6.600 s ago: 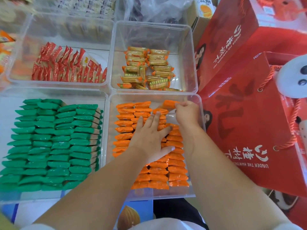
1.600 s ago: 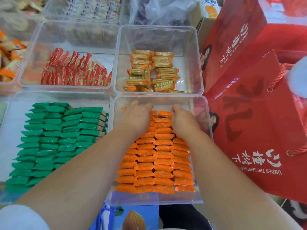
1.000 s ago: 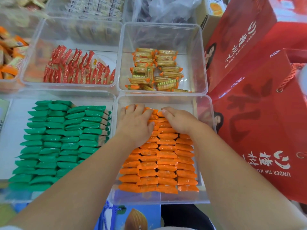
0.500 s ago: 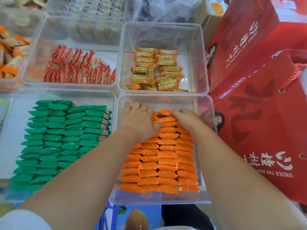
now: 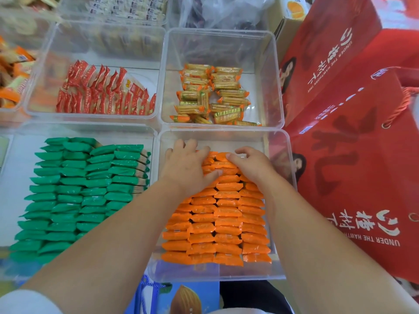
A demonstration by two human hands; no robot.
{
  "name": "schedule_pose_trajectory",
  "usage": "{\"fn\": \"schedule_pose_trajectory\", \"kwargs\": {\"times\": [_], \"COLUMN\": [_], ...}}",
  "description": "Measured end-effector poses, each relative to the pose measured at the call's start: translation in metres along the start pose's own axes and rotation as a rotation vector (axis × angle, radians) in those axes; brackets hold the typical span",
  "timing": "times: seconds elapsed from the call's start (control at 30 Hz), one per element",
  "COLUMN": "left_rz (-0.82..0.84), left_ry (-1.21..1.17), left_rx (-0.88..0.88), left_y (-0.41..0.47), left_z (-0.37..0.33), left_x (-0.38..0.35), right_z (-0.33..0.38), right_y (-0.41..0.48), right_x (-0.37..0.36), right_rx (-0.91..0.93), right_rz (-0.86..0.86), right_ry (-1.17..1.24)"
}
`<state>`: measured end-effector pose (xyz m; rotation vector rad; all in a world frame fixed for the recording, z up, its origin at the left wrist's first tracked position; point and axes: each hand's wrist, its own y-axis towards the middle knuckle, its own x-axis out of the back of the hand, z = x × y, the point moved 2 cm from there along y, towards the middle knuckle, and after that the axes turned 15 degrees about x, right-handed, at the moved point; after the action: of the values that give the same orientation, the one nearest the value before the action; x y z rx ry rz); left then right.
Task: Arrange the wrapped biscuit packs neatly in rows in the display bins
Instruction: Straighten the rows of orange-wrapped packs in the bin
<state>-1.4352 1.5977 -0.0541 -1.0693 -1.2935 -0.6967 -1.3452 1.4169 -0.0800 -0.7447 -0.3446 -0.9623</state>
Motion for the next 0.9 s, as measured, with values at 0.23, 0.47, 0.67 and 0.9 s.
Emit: {"fn": "schedule_pose_trajectory", "kwargs": {"times": [0.23, 0.47, 0.67, 0.9], "left_rz": [0.014, -0.075, -0.076, -0.076], "left_ry": [0.007, -0.048, -0.044, 0.01], "left_rx": [0.052, 0.112, 0.103, 0.089], "left_y": [-0.014, -0.032, -0.028, -0.021], "left_z": [-0.001, -0.007, -0.008, -0.011], "left_x": [-0.007, -0.015, -0.02, -0.013], "right_z": [0.0, -0.008, -0.011, -0.006], "right_y": [-0.004, -0.007, -0.005, 0.0], "right_x": [-0.003, -0.006, -0.009, -0.005], "right_rx": [0.011, 0.106, 0.086, 0.049], "right_rz": [-0.046, -0.112, -0.126, -0.031], "right_ry": [0.001, 0.135, 0.072, -0.107]}}
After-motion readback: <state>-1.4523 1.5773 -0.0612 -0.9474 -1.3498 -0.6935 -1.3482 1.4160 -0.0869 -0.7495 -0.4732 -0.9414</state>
